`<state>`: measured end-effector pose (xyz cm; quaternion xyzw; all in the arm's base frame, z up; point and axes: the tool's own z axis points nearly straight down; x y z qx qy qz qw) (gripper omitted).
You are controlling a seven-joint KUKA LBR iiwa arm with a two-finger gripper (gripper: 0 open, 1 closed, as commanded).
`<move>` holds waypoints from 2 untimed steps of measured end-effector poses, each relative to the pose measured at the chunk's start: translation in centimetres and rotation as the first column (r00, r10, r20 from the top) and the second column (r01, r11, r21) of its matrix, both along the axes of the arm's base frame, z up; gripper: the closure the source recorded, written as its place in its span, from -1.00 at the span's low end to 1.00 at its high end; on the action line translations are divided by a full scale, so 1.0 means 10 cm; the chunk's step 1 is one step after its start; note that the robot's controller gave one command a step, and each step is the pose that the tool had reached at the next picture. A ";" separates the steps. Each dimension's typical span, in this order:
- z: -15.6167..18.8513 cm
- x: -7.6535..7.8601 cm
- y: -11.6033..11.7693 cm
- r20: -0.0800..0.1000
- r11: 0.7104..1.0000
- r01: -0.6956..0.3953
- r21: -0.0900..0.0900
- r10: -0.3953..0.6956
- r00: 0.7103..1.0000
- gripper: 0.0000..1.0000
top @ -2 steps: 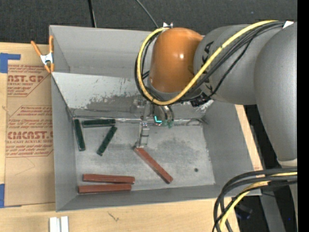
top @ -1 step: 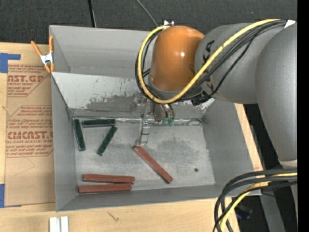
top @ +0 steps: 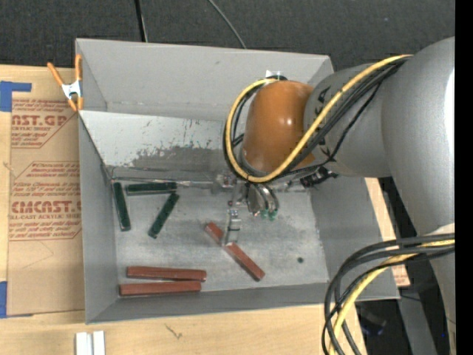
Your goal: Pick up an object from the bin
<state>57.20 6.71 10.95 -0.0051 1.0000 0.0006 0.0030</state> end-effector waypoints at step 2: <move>-0.08 -0.43 -0.13 -0.004 0.967 0.253 0.000 -0.253 0.967 -1.00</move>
Offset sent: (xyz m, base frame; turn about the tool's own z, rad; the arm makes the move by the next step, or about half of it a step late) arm -0.0450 -0.0142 -0.0095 0.2571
